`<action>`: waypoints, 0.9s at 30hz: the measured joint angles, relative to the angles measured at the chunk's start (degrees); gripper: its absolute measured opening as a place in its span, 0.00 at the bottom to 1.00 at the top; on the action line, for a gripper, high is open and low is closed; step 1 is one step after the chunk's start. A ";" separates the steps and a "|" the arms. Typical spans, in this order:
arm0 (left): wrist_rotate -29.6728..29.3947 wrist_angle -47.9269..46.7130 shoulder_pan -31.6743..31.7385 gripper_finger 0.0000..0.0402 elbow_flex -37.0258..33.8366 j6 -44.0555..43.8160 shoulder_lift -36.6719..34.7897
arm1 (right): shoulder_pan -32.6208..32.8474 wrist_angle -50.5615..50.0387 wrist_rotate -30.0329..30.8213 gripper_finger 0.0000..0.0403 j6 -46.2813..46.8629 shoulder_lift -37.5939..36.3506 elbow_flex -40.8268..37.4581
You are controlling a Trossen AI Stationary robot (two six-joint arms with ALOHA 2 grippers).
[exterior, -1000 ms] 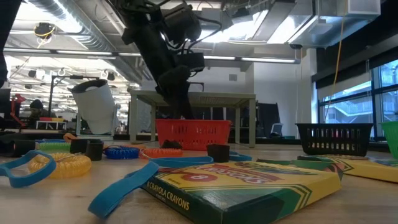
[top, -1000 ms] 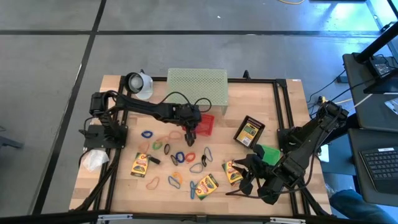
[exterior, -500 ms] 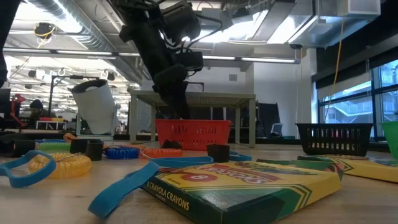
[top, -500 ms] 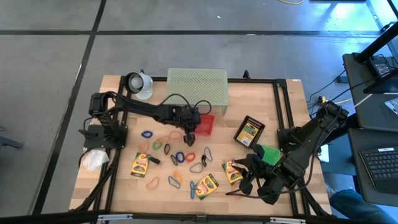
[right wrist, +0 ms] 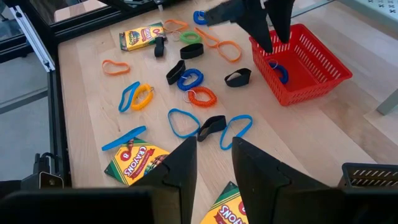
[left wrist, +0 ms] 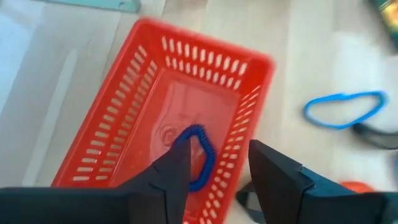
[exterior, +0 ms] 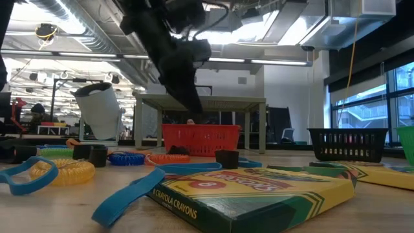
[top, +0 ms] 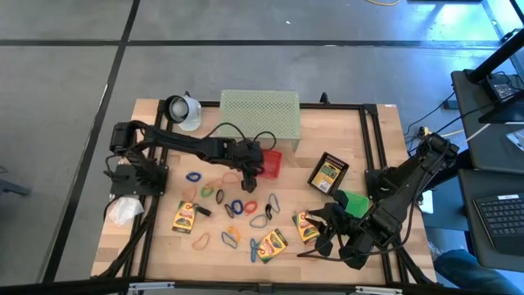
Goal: Pick & Place Office Desk Supplies
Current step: Put the blue spring keychain into the red bin
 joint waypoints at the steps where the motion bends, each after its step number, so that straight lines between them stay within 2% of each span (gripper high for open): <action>1: 0.84 -0.02 0.02 0.38 0.00 -0.46 -0.79 | 0.00 0.00 0.00 0.25 0.02 0.00 0.00; 6: 4.93 -0.64 -0.74 0.36 0.00 -1.66 -6.63 | 0.00 0.02 0.00 0.25 0.11 0.00 0.00; 10: 4.80 -7.09 -1.62 0.34 0.00 -1.92 -13.44 | 0.00 0.04 -0.04 0.25 0.11 0.00 0.00; 17: 2.29 -34.50 -1.47 0.30 0.00 -9.39 -25.46 | 0.00 0.37 -0.46 0.25 0.11 0.00 0.00; 22: -2.71 -53.53 -1.51 0.28 0.00 -14.98 -29.38 | 0.00 0.43 -0.46 0.25 0.11 0.00 -0.01; 27: -6.28 -61.75 -3.38 0.28 0.00 -14.95 -29.79 | 0.00 1.46 -0.49 0.25 0.37 0.00 0.00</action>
